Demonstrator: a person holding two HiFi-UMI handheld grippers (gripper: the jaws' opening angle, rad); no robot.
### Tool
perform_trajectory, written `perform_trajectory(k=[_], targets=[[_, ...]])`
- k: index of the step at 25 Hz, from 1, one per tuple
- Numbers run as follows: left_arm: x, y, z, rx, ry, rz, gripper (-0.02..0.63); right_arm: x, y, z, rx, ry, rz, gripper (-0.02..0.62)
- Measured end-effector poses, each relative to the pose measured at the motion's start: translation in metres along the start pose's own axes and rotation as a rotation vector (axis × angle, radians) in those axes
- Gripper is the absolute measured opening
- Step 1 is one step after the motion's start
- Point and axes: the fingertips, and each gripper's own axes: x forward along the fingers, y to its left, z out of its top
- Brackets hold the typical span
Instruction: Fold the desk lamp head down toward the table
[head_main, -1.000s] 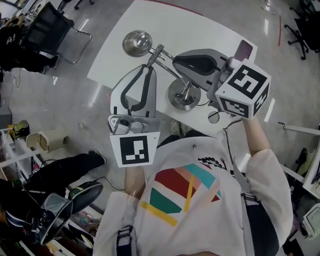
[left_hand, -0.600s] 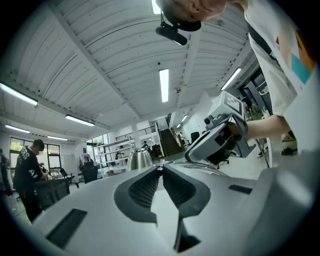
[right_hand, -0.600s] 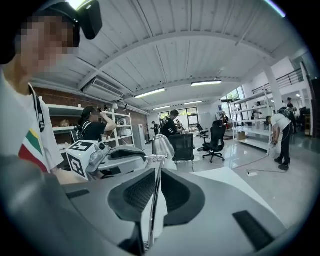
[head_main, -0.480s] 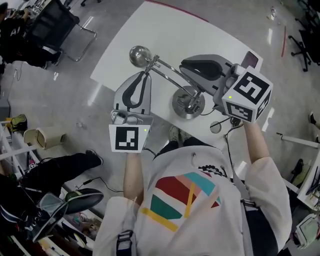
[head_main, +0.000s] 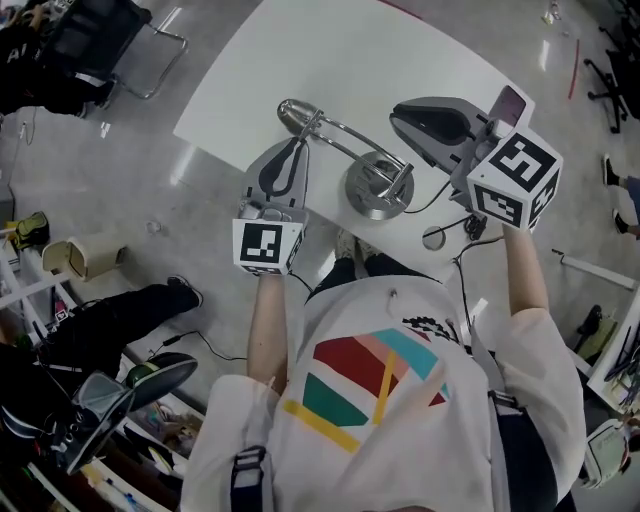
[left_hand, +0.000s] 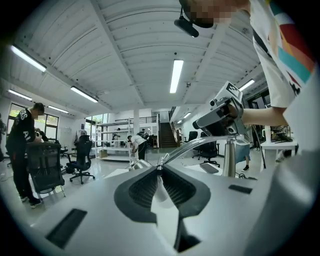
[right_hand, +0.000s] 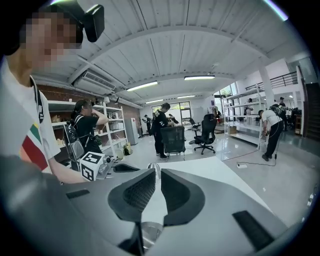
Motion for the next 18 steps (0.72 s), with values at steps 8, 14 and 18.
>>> perform_trajectory(k=[8,14,18], targets=[[0.006,-0.021,-0.04,0.003,0.067,-0.048,0.081,0.004,-0.018,-0.039,0.045,0.067,-0.001,0.038],[0.008,-0.029,-0.05,0.028,0.089,-0.081,0.081,0.01,-0.021,-0.067,0.058,0.106,0.075,0.038],[0.012,-0.028,-0.055,-0.009,0.102,-0.088,0.081,0.027,-0.007,-0.077,-0.234,0.049,0.2,0.038]])
